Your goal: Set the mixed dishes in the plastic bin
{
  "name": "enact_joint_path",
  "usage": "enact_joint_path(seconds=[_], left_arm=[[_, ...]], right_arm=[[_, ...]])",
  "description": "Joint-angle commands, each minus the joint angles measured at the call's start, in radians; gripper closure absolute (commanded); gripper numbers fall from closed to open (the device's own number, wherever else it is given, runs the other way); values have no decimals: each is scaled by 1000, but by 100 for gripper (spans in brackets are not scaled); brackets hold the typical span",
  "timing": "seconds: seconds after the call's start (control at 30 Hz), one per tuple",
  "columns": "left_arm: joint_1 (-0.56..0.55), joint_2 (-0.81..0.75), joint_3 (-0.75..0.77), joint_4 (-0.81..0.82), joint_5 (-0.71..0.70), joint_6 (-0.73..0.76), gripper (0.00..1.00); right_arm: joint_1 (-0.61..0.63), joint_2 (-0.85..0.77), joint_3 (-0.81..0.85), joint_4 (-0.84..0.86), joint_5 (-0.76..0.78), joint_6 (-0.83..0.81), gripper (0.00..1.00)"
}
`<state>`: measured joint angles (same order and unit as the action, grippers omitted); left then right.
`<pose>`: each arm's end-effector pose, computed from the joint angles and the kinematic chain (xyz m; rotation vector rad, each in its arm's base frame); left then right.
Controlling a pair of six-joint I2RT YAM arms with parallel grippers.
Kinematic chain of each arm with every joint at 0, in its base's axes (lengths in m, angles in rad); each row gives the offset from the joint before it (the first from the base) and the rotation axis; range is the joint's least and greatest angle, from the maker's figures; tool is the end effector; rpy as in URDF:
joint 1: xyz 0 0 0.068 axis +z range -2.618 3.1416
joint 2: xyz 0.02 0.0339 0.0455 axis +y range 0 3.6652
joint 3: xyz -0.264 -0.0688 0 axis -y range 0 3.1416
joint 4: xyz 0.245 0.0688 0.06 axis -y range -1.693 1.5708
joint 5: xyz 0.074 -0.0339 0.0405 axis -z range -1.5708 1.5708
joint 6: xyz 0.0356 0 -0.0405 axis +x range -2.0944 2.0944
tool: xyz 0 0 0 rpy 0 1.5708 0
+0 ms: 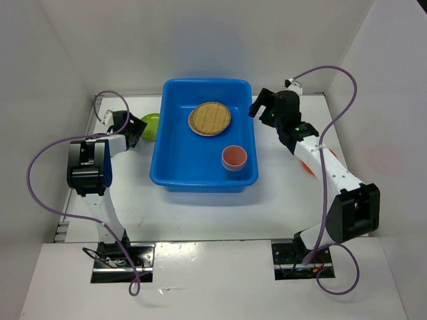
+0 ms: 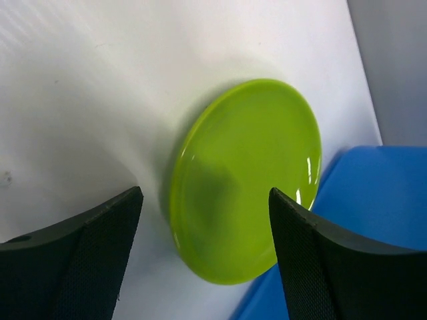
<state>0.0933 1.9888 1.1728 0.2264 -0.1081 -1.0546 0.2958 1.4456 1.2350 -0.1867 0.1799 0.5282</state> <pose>0.4274 0.0439 0.1566 -1.2413 1.8034 -0.4355 0.3268 0.0929 0.3407 0.3467 1.9485 0.3627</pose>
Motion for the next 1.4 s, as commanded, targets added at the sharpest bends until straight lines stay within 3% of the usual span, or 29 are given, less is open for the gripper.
enact_joint_path(seconds=[0.0, 0.13, 0.3, 0.33, 0.37, 0.5, 0.67, 0.87, 1.0, 1.03, 1.17, 1.37], left_arm=[[0, 67, 18, 8, -4, -44, 18], [0, 90, 18, 42, 18, -53, 33], [0, 110, 18, 51, 36, -53, 72], [0, 110, 27, 51, 36, -53, 90], [0, 110, 27, 51, 36, -53, 99], [9, 50, 27, 19, 9, -13, 100], [29, -155, 27, -59, -103, 65, 100], [51, -340, 165, -167, -145, 215, 100], [51, -377, 270, -179, 57, 291, 100], [51, -357, 295, -179, 203, 301, 100], [13, -266, 433, -233, 468, 321, 100], [-84, -174, 496, -220, 571, 331, 100]], right_arm=[[3, -65, -24, 62, 53, 59, 0], [3, -157, -138, 84, 182, 134, 0], [-29, -209, -244, 40, 297, 268, 0], [-43, -209, -258, 29, 321, 321, 0], [-52, -223, -278, 18, 322, 344, 0], [-96, -249, -382, -13, 352, 453, 0], [-173, -249, -440, -77, 382, 574, 0], [-280, -362, -564, -112, 359, 748, 0], [-331, -465, -635, -128, 359, 779, 0], [-351, -478, -646, -137, 359, 770, 0], [-454, -488, -684, -128, 259, 742, 0], [-524, -427, -724, -74, 179, 691, 0]])
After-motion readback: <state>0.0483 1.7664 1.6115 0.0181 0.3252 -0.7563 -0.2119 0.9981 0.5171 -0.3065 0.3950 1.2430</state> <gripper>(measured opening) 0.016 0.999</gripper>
